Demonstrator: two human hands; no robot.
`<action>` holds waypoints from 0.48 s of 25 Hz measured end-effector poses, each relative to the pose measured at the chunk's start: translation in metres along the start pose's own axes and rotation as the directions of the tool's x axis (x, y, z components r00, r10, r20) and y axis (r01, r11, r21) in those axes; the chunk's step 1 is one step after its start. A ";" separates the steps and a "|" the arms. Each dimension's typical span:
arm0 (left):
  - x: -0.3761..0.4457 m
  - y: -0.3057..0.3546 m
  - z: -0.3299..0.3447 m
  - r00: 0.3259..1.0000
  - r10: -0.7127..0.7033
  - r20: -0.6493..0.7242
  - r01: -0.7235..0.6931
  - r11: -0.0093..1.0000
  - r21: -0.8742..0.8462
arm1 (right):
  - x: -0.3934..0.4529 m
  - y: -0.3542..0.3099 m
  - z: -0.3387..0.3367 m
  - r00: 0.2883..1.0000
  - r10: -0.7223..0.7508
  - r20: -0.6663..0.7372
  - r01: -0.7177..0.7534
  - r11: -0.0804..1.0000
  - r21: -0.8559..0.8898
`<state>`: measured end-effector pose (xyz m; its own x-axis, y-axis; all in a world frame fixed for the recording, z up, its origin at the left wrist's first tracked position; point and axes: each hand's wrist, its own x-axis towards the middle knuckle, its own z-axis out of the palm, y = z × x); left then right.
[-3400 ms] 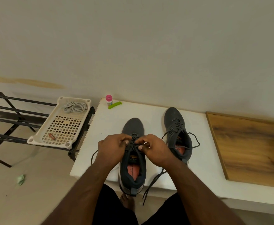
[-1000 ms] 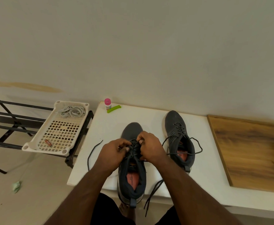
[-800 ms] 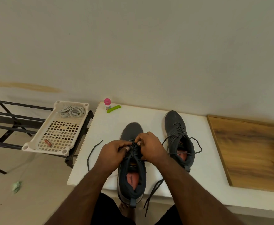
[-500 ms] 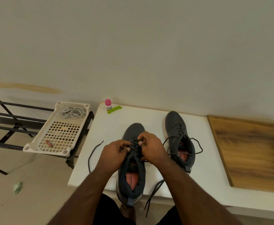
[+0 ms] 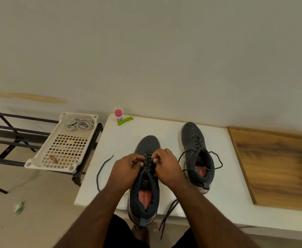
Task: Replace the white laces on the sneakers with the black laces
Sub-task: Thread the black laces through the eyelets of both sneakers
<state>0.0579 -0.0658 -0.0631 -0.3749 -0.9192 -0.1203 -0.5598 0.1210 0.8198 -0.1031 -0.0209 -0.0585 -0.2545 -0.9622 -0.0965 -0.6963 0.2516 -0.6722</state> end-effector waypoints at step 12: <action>0.000 0.001 0.000 0.999 0.044 0.001 -0.044 0.999 0.028 | -0.005 0.003 -0.003 1.000 -0.016 0.000 0.016 0.996 0.084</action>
<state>0.0572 -0.0659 -0.0629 -0.3996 -0.9128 -0.0847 -0.5635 0.1717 0.8080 -0.1065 -0.0148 -0.0578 -0.2435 -0.9661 -0.0860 -0.6412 0.2269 -0.7331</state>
